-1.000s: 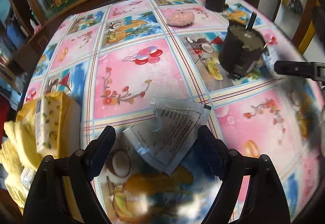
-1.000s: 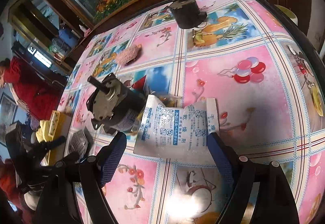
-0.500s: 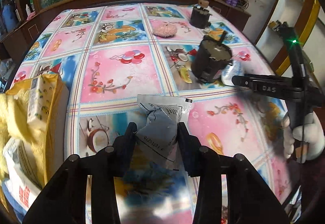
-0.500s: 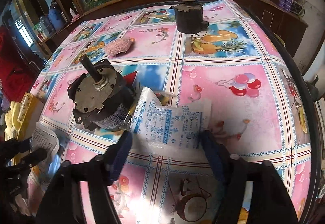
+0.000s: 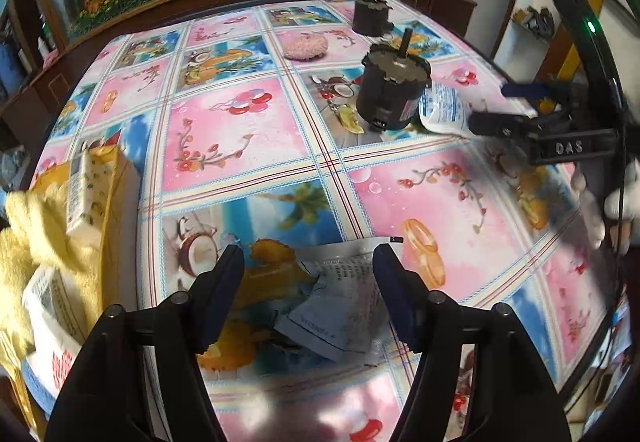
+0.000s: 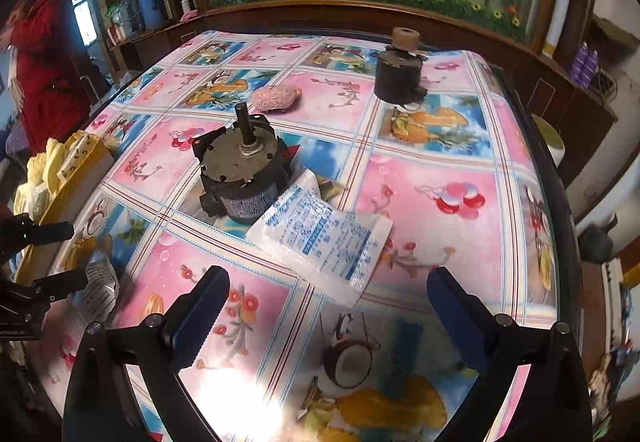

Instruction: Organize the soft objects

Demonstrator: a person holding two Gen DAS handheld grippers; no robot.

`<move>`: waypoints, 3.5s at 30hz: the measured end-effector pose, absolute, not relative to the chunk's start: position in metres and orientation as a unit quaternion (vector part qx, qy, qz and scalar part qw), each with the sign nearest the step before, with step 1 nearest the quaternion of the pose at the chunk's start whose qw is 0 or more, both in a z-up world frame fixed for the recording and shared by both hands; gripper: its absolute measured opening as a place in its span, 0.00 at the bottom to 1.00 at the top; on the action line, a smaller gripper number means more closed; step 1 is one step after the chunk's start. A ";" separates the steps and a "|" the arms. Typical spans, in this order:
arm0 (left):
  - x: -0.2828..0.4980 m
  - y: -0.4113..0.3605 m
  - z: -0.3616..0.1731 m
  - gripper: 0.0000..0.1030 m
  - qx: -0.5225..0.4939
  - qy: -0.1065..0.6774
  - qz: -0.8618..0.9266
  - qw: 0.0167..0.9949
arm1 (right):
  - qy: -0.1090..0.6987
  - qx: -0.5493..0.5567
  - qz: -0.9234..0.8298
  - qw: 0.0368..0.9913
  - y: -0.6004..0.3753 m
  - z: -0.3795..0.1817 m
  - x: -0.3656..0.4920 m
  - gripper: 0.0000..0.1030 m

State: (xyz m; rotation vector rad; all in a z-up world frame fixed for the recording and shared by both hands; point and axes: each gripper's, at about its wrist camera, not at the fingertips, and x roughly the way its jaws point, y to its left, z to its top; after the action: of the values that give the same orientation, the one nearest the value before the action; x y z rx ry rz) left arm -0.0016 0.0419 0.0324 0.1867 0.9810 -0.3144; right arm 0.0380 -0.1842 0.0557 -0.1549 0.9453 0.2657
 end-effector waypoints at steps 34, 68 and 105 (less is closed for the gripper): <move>-0.086 0.084 0.076 0.04 -0.042 0.401 -0.225 0.887 | 0.451 -0.028 0.190 0.872 -0.151 0.077 -0.040 0.29; -0.147 0.269 0.065 0.52 -0.122 0.384 -0.050 0.914 | 0.486 -0.067 0.405 0.771 0.166 0.084 -0.035 0.32; -0.147 0.205 0.078 0.84 0.049 0.348 0.176 0.919 | 0.422 0.060 0.336 0.840 0.027 0.086 -0.074 0.76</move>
State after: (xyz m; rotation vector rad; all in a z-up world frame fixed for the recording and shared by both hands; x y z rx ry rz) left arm -0.1468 0.2047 0.0780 0.1015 0.7160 0.3611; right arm -0.0736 0.0269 0.0859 0.1271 0.8921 0.7106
